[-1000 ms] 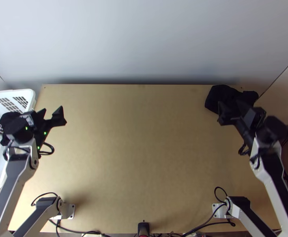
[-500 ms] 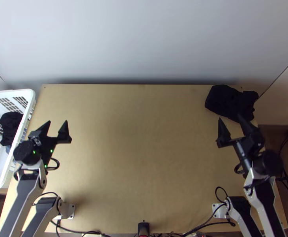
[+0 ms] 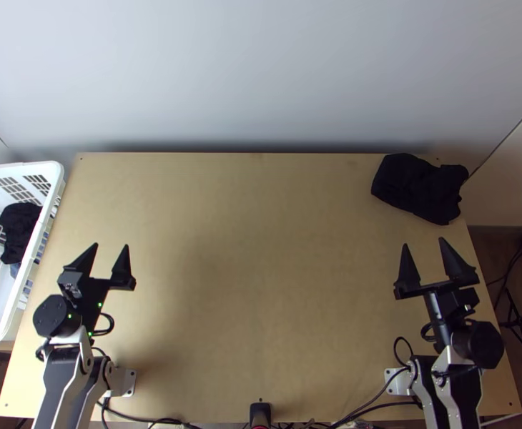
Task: Fold the t-shirt
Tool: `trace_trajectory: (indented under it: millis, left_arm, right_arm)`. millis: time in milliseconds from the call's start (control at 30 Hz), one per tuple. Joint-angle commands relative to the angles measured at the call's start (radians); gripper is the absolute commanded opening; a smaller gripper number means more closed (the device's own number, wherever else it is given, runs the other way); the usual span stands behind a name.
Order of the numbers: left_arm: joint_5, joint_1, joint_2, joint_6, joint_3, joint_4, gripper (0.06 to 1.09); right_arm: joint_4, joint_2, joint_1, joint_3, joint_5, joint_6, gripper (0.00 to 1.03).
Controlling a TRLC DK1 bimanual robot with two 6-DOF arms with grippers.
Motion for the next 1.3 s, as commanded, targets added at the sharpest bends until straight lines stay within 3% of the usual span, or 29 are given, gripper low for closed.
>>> trace_trajectory:
  millis: [0,167,333,567,733,900,1267]
  left_arm:
    - [0.003,-0.007,-0.207,-0.009,-0.049,-0.123,1.03]
    - [0.003,-0.023,-0.344,-0.023,-0.051,-0.241,1.03]
    - [0.003,-0.025,-0.344,-0.031,-0.049,-0.261,1.03]
    - [0.003,-0.011,-0.344,-0.023,-0.051,-0.368,1.04]
    - [-0.003,-0.042,-0.342,-0.035,-0.052,-0.422,1.04]
    - [-0.072,-0.040,-0.342,-0.032,-0.052,-0.436,1.04]
    - [-0.073,-0.040,-0.342,-0.031,-0.052,-0.437,1.04]
  right_arm:
    - [-0.107,-0.134,-0.046,-0.042,0.000,-0.004,0.96]
    - [-0.201,-0.134,-0.034,-0.042,-0.001,0.005,0.97]
    - [-0.240,-0.136,-0.025,-0.040,0.000,-0.001,0.99]
    - [-0.435,-0.134,-0.016,-0.043,0.003,-0.001,0.99]
    - [-0.471,-0.133,-0.016,-0.043,0.198,-0.019,0.99]
    - [-0.487,-0.131,-0.037,-0.045,0.204,-0.030,0.99]
    - [-0.487,-0.133,-0.039,-0.045,0.204,-0.030,0.99]
